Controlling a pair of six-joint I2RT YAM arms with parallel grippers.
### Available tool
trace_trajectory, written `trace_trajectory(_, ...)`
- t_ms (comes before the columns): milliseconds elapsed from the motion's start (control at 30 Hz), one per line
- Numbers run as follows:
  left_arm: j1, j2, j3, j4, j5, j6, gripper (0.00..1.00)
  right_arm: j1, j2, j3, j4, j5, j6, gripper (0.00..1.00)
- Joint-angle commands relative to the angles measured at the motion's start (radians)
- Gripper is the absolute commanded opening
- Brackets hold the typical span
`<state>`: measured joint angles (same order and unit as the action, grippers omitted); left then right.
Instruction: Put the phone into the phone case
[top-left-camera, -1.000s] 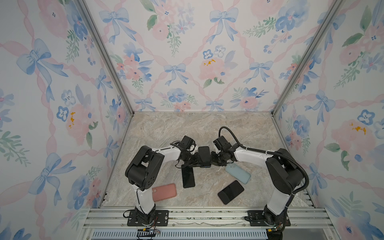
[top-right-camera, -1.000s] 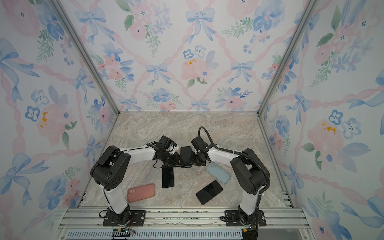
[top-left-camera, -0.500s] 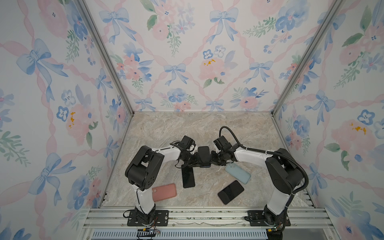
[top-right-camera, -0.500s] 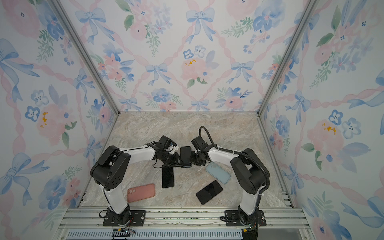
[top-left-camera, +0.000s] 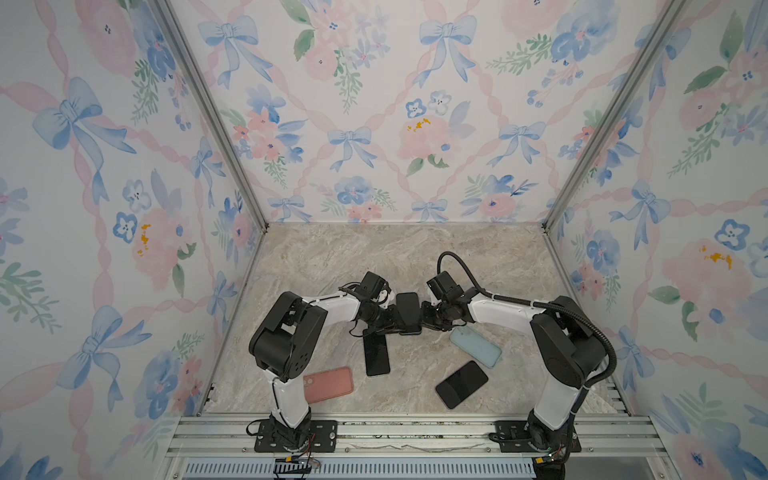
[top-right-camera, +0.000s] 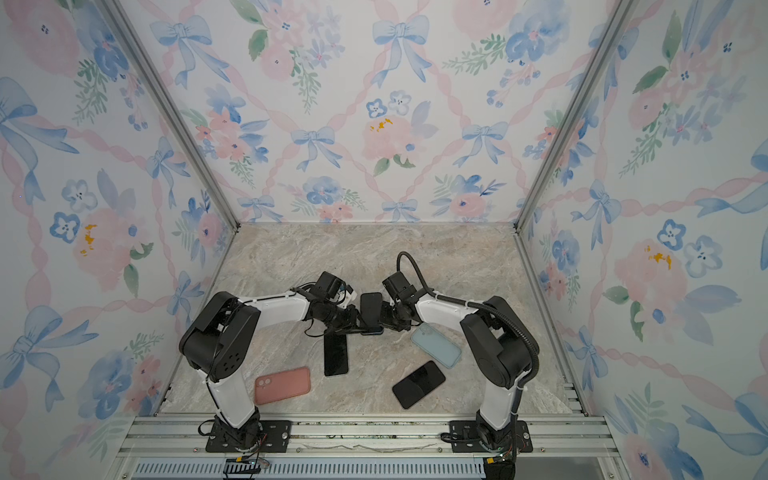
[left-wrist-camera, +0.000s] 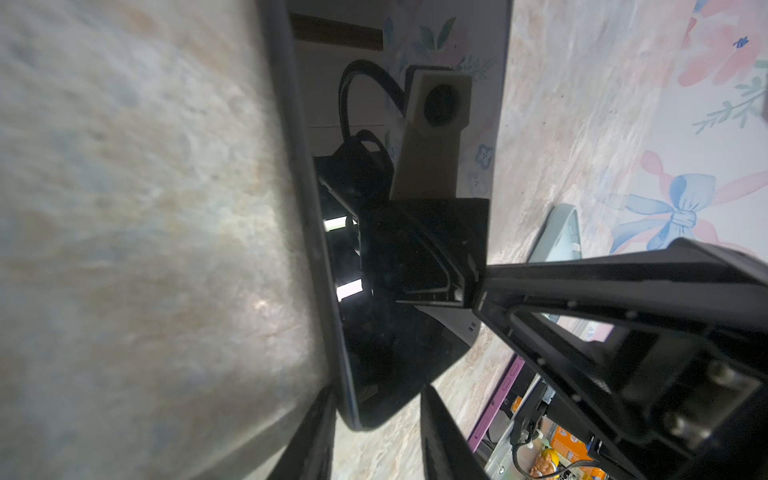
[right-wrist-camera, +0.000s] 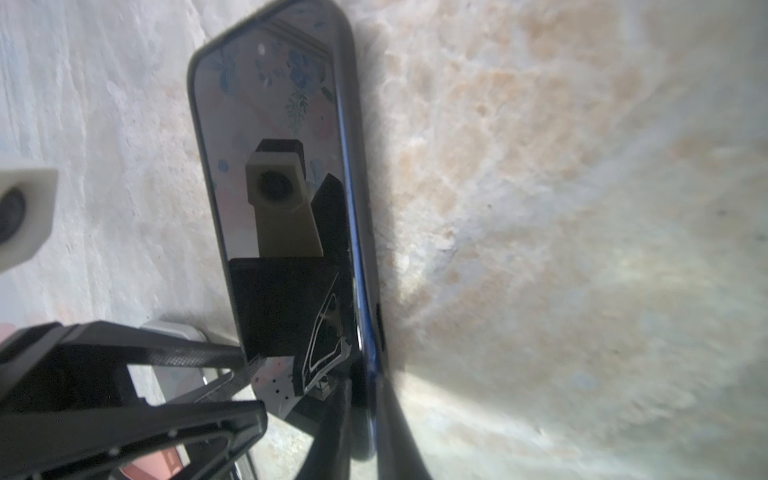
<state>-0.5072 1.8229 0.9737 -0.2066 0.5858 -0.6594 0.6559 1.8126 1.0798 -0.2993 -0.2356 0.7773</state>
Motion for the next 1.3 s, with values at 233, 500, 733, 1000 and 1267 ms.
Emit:
trace_trajectory(233,0.022,-0.012,-0.001,-0.050,-0.087,0.021,0.37,-0.026,-0.024,0.048,-0.111,-0.046,-0.075,0.21)
trace_trajectory(500,-0.013,0.026,0.016,-0.056,-0.071,0.017,0.35,-0.017,0.001,0.039,-0.093,-0.072,-0.069,0.18)
trace_trajectory(733,-0.022,0.041,0.022,-0.055,-0.064,0.014,0.31,0.014,0.028,0.026,-0.071,-0.092,-0.050,0.14)
trace_trajectory(1000,-0.025,0.044,0.028,-0.054,-0.056,0.015,0.28,0.053,0.051,0.015,-0.062,-0.086,-0.036,0.12)
trace_trajectory(1267,-0.027,0.039,0.028,-0.053,-0.052,0.014,0.26,0.069,0.083,0.002,-0.068,-0.054,-0.030,0.10)
